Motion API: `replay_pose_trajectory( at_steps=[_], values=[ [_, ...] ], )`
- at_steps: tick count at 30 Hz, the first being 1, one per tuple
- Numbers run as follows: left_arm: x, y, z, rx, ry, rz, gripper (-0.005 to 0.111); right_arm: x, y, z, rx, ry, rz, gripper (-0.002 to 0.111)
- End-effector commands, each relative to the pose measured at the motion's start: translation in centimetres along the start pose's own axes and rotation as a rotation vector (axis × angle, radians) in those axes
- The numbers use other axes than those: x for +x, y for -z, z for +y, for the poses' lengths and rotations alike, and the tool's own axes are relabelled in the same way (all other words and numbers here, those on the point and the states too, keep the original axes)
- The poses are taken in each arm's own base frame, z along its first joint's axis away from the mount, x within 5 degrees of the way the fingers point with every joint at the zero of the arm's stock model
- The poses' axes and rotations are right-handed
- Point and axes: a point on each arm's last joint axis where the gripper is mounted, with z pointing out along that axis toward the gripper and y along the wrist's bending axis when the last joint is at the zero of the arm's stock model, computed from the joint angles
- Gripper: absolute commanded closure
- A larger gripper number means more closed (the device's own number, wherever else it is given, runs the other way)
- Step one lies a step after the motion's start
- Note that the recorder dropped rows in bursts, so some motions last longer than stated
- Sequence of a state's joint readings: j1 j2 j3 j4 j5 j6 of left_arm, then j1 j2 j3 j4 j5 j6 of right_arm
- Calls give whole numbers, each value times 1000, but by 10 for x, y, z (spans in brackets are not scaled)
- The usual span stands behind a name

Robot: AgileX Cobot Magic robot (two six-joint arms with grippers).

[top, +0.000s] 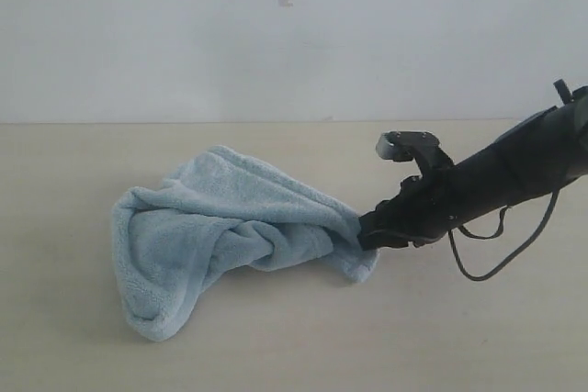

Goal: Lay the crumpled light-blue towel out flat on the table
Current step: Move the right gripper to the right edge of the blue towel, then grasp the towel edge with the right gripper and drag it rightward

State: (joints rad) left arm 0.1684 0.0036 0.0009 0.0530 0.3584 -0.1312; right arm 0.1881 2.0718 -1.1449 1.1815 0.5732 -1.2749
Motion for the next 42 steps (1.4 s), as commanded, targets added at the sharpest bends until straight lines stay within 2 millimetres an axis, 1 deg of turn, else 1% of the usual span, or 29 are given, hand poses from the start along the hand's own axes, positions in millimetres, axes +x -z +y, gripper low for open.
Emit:
replay_pose_trajectory(
  at_steps=[1, 2, 5, 7, 8, 9, 11, 12, 13, 14, 15, 16, 19, 21, 22, 24, 26, 28, 30, 32, 33, 34, 36, 38, 40, 42],
  values=[
    [-1, 0, 0, 6, -3, -8, 103, -4, 0, 24, -208, 159, 6, 108],
    [-1, 0, 0, 6, -3, -8, 103, -6, 1, 27, -224, 150, 6, 108],
    [-1, 0, 0, 6, -3, -8, 103, -20, 11, 35, -251, 26, -11, 108],
    [-1, 0, 0, 6, -3, -8, 103, -37, 30, 45, -273, -60, -42, 108],
    [-1, 0, 0, 6, -3, -8, 103, -45, 43, 53, -287, -68, -64, 108],
    [-1, 0, 0, 6, -3, -8, 103, -54, 63, 64, -307, -48, -94, 108],
    [-1, 0, 0, 6, -3, -8, 103, -65, 94, 81, -311, 22, -150, 108],
    [-1, 0, 0, 6, -3, -8, 103, -70, 119, 94, -300, 67, -195, 108],
    [-1, 0, 0, 6, -3, -8, 103, -72, 136, 103, -281, 100, -215, 108],
    [-1, 0, 0, 6, -3, -8, 103, -72, 153, 111, -259, 129, -233, 109],
    [-1, 0, 0, 6, -3, -8, 103, -69, 178, 124, -222, 172, -242, 109],
    [-1, 0, 0, 6, -3, -8, 103, -66, 195, 132, -201, 193, -241, 109],
    [-1, 0, 0, 6, -3, -8, 103, -44, 244, 158, -134, 266, -201, 109],
    [-1, 0, 0, 6, -3, -8, 103, -30, 269, 168, -53, 305, -181, 109],
    [-1, 0, 0, 6, -3, -8, 103, -26, 277, 168, -6, 313, -184, 109],
    [-1, 0, 0, 6, -3, -8, 103, -21, 289, 169, 86, 306, -257, 109],
    [-1, 0, 0, 6, -3, -8, 103, -17, 287, 161, 174, 290, -326, 109],
    [-1, 0, 0, 6, -3, -8, 103, -13, 274, 143, 291, 302, -354, 109],
    [-1, 0, 0, 6, -3, -8, 103, -8, 252, 119, 405, 269, -360, 109],
    [-1, 0, 0, 6, -3, -8, 103, 1, 226, 91, 497, 203, -337, 109],
    [-1, 0, 0, 6, -3, -8, 103, 8, 211, 76, 527, 143, -322, 109],
    [-1, 0, 0, 6, -3, -8, 103, 15, 197, 63, 542, 73, -310, 109],
    [-1, 0, 0, 6, -3, -8, 103, 27, 176, 42, 553, -42, -289, 109],
    [-1, 0, 0, 6, -3, -8, 103, 32, 161, 27, 559, -106, -260, 109],
    [-1, 0, 0, 6, -3, -8, 103, 35, 153, 18, 565, -133, -232, 109],
    [-1, 0, 0, 6, -3, -8, 103, 37, 149, 11, 574, -143, -217, 109]
  ],
)
